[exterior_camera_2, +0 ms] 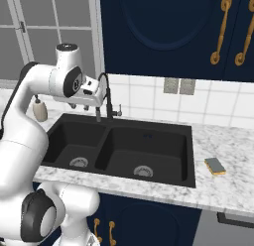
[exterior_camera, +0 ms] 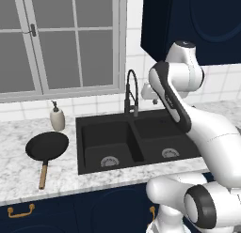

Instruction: Pick the pan and sponge and place them into the sink. Then turn on the water.

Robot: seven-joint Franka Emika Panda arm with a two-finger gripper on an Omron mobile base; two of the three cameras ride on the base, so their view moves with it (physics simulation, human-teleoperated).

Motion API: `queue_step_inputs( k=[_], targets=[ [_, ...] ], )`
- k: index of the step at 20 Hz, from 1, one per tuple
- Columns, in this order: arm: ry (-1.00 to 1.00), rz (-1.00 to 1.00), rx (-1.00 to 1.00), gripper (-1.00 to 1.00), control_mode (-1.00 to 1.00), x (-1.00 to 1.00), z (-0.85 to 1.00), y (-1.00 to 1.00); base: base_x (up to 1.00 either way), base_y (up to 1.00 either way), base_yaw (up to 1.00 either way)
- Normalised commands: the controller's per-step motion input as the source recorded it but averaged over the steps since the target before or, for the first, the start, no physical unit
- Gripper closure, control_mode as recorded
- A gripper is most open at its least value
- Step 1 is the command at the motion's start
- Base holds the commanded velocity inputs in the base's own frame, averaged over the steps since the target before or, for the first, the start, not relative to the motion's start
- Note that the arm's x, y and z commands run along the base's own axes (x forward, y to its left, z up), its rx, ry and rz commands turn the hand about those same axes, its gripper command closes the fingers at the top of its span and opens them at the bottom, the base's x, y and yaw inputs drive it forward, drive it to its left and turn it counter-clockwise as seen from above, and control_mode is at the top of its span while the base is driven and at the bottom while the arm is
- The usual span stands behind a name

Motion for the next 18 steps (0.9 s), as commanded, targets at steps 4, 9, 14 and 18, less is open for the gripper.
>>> queue_step_inputs(
  k=[4, 9, 14, 18],
  targets=[
    [0.0, -0.06, 0.0, -1.0, -1.0, -0.05, -0.05, 0.36, 0.0, 0.0, 0.0],
    [-0.03, -0.07, -0.01, -1.0, -1.0, -0.31, -0.08, 0.9, 0.0, 0.0, 0.0],
    [0.08, -0.01, -0.04, -1.0, -1.0, -0.09, -0.12, 1.0, 0.0, 0.0, 0.0],
    [0.17, 0.0, -0.07, -1.0, -1.0, 0.0, -0.32, 1.0, 0.0, 0.0, 0.0]
  ],
)
